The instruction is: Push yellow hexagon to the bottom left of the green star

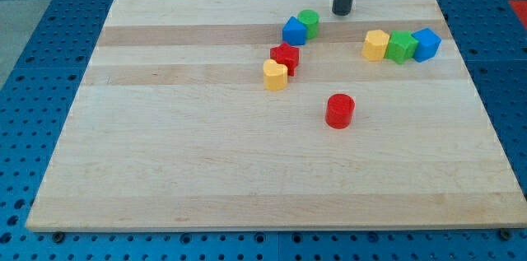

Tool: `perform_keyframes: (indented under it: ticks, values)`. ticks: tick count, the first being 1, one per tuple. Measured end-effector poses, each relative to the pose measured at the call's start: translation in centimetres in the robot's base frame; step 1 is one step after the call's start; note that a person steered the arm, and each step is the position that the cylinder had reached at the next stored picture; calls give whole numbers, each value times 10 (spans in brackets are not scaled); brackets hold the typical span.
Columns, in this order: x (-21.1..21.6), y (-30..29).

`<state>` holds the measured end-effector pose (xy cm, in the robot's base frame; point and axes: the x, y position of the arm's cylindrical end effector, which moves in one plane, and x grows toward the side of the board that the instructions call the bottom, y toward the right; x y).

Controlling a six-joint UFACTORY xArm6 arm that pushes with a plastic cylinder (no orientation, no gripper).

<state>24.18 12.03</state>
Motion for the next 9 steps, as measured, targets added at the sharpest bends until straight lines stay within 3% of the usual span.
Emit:
perform_keyframes:
  ticks: [3, 6, 9]
  values:
    - [-21, 12]
    - [56, 28]
    - [87, 39]
